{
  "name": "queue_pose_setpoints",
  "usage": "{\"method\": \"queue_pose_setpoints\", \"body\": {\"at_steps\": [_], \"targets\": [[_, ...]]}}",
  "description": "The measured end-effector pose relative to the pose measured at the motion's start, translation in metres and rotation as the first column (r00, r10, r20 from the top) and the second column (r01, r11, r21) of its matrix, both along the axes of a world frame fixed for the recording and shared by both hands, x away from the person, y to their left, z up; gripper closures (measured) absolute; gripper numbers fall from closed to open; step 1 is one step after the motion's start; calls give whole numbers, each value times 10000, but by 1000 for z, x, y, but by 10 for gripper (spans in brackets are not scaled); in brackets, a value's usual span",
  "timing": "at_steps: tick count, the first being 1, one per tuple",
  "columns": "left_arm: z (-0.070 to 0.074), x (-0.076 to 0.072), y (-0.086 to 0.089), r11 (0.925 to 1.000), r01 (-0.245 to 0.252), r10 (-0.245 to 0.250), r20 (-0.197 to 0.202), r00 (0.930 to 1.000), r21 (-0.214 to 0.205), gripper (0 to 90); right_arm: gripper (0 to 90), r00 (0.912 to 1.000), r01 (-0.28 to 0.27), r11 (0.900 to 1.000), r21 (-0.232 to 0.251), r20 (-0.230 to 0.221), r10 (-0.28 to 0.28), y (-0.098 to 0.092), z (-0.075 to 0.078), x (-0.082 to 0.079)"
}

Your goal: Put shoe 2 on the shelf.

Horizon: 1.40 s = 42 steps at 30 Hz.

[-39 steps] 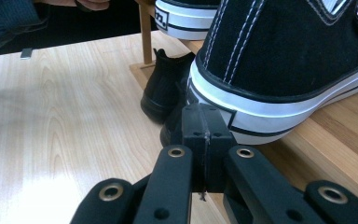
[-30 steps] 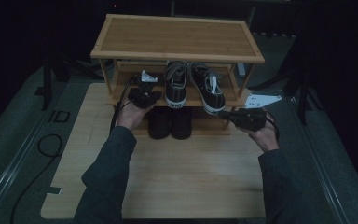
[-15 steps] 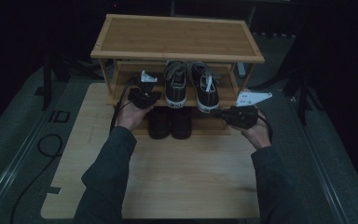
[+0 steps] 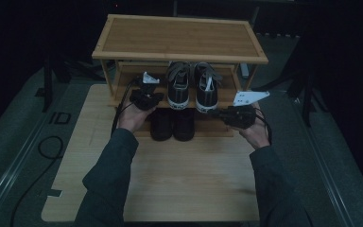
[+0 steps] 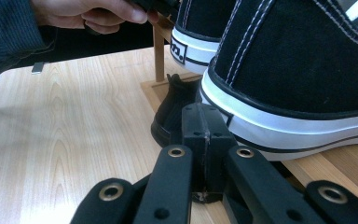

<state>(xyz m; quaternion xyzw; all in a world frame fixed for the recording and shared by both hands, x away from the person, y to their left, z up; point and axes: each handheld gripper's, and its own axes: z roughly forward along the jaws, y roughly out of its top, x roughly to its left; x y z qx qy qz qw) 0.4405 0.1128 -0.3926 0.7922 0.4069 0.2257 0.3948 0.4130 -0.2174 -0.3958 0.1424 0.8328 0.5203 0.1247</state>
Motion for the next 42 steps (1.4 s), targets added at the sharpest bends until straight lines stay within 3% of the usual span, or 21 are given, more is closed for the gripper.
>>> {"method": "queue_pose_setpoints", "body": {"at_steps": [18,29,42], "targets": [[0,0,0,10000,32,-32,13,10000,20,900,900,9999,-51,9999,132,-103,52,-6,-2,3],[0,0,0,10000,39,-39,13,10000,12,900,900,9997,-216,9997,81,-125,217,3,0,8],[1,1,1,9998,155,-157,-131,9998,-88,900,900,9999,109,9999,-32,12,-109,1,0,9]]}}
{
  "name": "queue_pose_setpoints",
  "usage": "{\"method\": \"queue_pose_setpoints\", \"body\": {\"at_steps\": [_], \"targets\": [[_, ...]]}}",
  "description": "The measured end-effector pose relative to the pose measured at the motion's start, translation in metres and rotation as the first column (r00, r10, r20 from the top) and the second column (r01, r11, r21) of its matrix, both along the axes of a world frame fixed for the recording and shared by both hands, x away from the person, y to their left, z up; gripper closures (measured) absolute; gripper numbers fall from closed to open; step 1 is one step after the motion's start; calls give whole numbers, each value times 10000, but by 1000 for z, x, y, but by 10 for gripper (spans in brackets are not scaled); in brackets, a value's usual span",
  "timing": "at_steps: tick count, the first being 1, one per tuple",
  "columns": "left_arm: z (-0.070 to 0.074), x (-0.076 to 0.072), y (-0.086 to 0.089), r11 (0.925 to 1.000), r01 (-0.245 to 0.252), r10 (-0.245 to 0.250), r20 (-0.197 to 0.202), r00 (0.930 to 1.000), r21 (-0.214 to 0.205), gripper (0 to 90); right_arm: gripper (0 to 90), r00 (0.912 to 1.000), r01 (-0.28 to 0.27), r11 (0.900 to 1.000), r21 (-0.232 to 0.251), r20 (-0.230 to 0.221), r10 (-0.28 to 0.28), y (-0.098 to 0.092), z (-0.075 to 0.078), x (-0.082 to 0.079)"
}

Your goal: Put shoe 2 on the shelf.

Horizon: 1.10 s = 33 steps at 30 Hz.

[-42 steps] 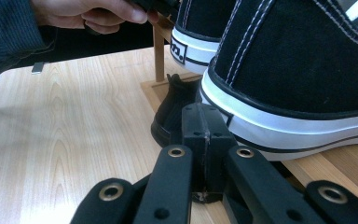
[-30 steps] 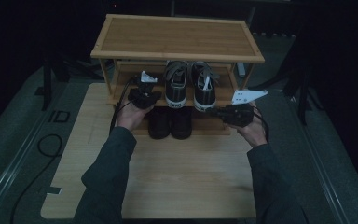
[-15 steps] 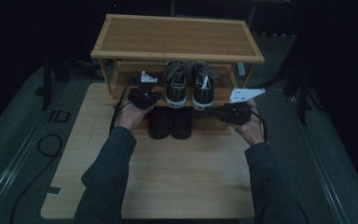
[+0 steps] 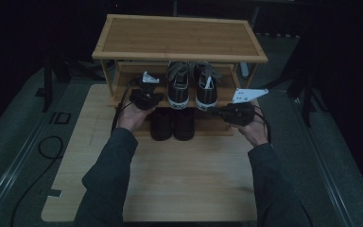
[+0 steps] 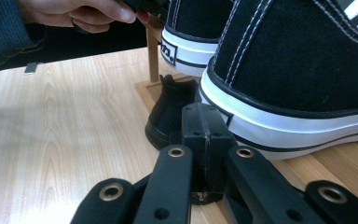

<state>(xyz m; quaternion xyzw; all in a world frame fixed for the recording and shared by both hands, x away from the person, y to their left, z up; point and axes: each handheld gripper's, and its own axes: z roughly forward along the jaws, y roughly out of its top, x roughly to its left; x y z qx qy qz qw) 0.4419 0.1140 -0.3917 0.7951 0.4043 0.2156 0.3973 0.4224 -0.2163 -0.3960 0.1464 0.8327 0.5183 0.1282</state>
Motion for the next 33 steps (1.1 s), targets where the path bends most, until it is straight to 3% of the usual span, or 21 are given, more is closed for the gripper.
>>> {"method": "queue_pose_setpoints", "body": {"at_steps": [8,12,24,33], "targets": [[1,-1,-3,9997,-36,34,108,9999,251,900,900,10000,-1,9996,-291,-42,0,6,-6,-1],[0,0,-9,10000,41,-40,112,9999,-72,900,900,10000,24,9997,-259,-35,-25,6,-6,-1],[-2,-1,-10,9998,-121,123,125,9998,-134,900,900,9992,385,9992,-97,-120,-386,-10,-8,3],[-2,-2,-10,9998,-118,120,144,9998,-176,900,900,9997,201,9998,-65,-138,-202,0,-4,9]]}}
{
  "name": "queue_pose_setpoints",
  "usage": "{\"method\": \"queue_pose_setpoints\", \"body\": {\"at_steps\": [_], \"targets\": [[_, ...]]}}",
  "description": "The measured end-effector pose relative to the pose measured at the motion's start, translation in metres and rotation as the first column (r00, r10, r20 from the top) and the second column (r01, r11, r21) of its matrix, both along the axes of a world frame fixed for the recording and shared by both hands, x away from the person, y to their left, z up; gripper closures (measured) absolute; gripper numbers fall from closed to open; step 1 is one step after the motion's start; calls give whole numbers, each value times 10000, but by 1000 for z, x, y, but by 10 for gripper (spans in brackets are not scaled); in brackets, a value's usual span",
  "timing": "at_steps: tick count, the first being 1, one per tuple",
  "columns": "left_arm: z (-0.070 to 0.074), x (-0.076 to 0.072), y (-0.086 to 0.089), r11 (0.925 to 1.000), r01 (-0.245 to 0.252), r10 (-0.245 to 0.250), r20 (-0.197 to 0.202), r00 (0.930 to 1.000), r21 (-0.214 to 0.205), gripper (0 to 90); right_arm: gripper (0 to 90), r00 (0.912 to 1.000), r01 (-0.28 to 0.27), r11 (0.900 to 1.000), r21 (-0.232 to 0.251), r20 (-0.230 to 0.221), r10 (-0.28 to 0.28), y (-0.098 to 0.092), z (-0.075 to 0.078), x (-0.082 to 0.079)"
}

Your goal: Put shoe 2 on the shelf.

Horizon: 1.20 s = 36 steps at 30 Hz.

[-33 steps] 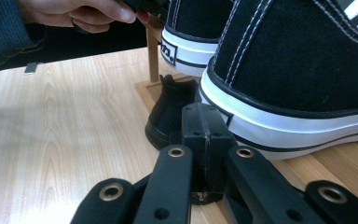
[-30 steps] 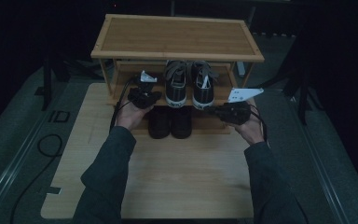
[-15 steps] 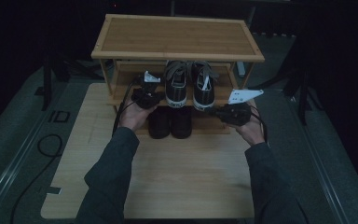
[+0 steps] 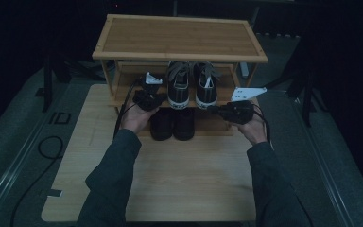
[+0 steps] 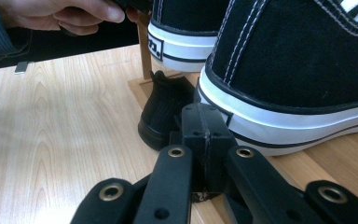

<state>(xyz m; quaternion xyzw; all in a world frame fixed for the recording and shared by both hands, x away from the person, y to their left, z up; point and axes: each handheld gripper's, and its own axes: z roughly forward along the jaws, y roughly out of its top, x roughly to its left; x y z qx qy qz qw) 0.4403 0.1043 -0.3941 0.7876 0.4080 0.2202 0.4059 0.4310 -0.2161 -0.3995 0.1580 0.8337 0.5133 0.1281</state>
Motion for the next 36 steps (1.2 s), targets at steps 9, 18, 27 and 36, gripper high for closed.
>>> {"method": "queue_pose_setpoints", "body": {"at_steps": [9,18,27,36], "targets": [[0,0,1,10000,37,-37,-34,10000,-16,900,900,9998,164,9998,-123,-64,-165,-2,0,5],[0,0,1,10000,0,0,-25,10000,-75,900,900,9993,315,9995,-32,-175,-316,-3,-5,8],[0,0,1,9999,-9,9,20,10000,-116,900,900,9976,680,9976,157,-147,-677,-6,-9,5],[6,-11,-3,9991,15,-25,232,9997,432,900,890,9966,809,9964,265,-189,-804,-26,-15,-6]]}}
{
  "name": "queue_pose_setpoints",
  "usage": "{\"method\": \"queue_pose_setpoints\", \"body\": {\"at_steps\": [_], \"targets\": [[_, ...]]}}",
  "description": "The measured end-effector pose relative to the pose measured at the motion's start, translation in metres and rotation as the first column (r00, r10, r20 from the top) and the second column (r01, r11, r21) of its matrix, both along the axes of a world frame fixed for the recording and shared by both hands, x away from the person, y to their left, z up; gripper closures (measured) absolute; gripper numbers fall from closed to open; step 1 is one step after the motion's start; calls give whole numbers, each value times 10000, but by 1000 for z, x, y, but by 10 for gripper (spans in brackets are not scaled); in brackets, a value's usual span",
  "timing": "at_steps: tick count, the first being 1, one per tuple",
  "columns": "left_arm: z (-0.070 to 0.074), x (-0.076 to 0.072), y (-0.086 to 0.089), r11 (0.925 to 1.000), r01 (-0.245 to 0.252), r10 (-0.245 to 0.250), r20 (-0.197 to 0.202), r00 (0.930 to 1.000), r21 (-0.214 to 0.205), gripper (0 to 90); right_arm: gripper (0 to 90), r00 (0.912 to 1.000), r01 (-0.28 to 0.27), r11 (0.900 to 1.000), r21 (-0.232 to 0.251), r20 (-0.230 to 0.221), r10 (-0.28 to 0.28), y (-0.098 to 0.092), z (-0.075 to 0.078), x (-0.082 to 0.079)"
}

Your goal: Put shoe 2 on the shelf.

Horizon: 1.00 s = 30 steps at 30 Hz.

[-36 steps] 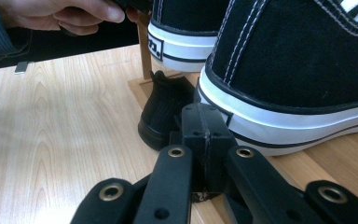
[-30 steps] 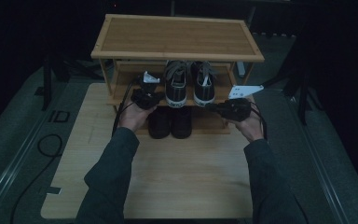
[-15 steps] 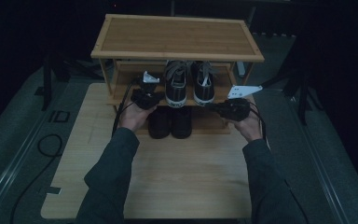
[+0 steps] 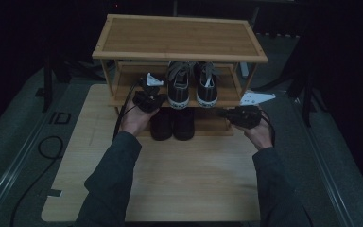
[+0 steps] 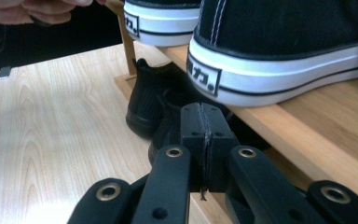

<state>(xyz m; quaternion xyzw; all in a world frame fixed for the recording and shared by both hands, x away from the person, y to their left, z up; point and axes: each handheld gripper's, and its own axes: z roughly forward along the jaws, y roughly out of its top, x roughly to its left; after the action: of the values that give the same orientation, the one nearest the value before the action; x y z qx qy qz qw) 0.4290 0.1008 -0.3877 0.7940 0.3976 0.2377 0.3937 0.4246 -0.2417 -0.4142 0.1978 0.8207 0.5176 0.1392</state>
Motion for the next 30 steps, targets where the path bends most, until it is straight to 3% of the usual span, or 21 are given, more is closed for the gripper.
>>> {"method": "queue_pose_setpoints", "body": {"at_steps": [13,30], "targets": [[1,1,-5,9991,357,-356,-42,9994,231,900,884,9997,-72,9997,-217,-219,67,-4,-11,-6],[-1,9,-20,9998,54,-52,-85,10000,210,900,883,9992,-12,9999,-166,-406,5,-10,-20,-8]]}}
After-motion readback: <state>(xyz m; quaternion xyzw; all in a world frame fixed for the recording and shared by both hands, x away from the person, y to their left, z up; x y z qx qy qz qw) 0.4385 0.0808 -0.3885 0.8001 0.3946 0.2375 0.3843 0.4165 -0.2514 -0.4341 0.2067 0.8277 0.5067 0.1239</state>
